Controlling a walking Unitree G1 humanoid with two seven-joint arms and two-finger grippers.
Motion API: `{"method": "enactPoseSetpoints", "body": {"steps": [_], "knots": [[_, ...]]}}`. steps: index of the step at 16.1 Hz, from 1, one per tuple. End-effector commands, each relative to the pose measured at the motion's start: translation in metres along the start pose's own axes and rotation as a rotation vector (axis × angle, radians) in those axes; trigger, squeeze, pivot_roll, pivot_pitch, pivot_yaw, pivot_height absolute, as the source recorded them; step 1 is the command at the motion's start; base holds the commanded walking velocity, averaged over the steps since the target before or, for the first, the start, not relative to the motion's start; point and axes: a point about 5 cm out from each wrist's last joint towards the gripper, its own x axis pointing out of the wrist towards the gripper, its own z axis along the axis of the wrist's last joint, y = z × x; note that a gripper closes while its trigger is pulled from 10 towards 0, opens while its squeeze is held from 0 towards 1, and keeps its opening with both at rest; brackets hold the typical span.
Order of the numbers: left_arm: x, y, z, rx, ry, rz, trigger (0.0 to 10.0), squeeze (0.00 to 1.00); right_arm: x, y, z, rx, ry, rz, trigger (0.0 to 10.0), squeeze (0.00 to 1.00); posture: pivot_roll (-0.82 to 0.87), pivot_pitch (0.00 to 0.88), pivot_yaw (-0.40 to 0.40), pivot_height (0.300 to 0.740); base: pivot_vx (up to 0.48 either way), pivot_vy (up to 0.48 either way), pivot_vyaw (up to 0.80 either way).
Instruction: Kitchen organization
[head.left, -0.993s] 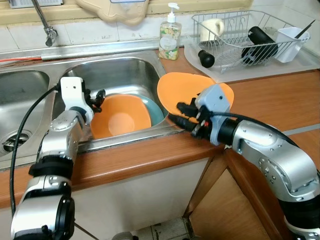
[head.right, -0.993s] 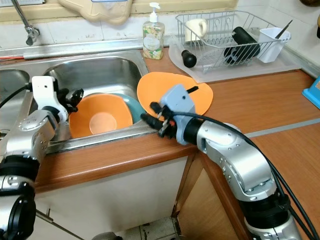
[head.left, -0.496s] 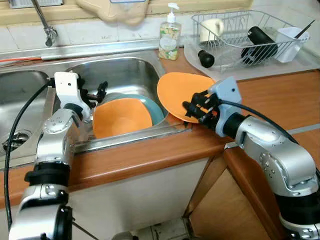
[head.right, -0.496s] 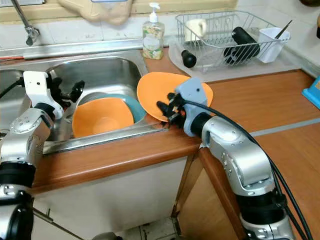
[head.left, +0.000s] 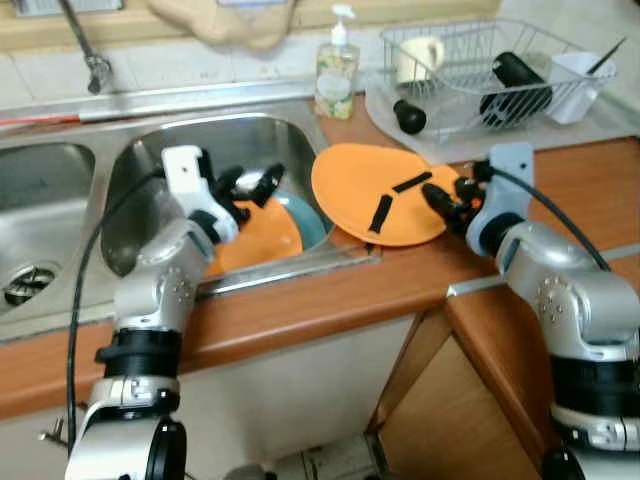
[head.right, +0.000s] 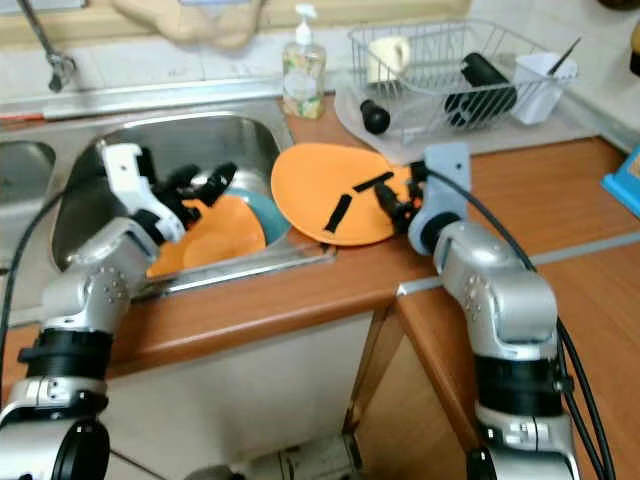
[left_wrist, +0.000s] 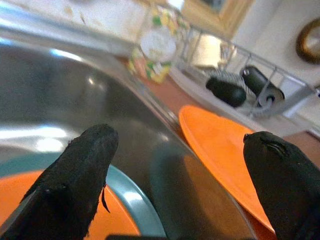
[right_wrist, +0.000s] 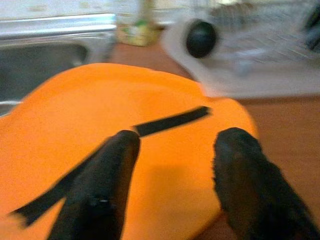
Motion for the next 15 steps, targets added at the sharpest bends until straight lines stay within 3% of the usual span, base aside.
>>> {"method": "enactPoseSetpoints", "body": {"steps": [1, 2, 3, 4, 5, 6, 10, 15], "knots": [[0.007, -0.005, -0.001, -0.016, 0.046, -0.009, 10.0, 1.0, 0.003, -0.012, 0.002, 0.063, 0.011, -0.053, 10.0, 1.0, -0.1, 0.0, 0.041, 0.74, 0.0, 0.0, 0.0], [0.01, -0.007, -0.006, -0.047, 0.071, -0.012, 10.0, 1.0, 0.005, -0.021, 0.002, 0.093, 0.023, -0.088, 10.0, 1.0, -0.1, 0.0, 0.042, 0.74, 0.0, 0.0, 0.0], [0.014, -0.009, -0.009, -0.094, 0.088, -0.018, 10.0, 0.83, 0.008, -0.027, 0.001, 0.119, 0.034, -0.113, 10.0, 1.0, -0.1, 0.0, 0.042, 0.74, 0.0, 0.0, 0.0], [0.019, -0.01, -0.011, -0.142, 0.104, -0.017, 10.0, 0.3, 0.012, -0.031, -0.001, 0.174, 0.054, -0.111, 10.0, 0.95, -0.11, 0.0, 0.045, 0.74, 0.0, 0.0, 0.0], [0.023, -0.011, -0.013, -0.184, 0.115, -0.017, 10.0, 0.0, 0.014, -0.033, -0.003, 0.201, 0.083, -0.108, 10.0, 0.24, -0.11, 0.0, 0.049, 0.74, 0.0, 0.0, 0.0], [0.028, -0.013, -0.016, -0.24, 0.132, -0.02, 10.0, 0.0, 0.018, -0.031, -0.005, 0.262, 0.093, -0.056, 10.0, 0.0, -0.11, 0.0, 0.053, 0.74, 0.0, 0.0, 0.0], [0.04, -0.016, -0.022, -0.342, 0.165, -0.013, 10.0, 0.0, 0.027, -0.021, -0.017, 0.273, 0.164, 0.014, 10.0, 0.0, -0.12, 0.0, 0.055, 0.74, 0.0, 0.0, 0.0], [0.046, -0.02, -0.029, -0.396, 0.198, -0.021, 10.0, 0.0, 0.029, 0.0, -0.024, 0.231, 0.225, 0.149, 10.0, 0.0, -0.12, 0.0, 0.05, 0.74, 0.0, 0.0, 0.0]]}}
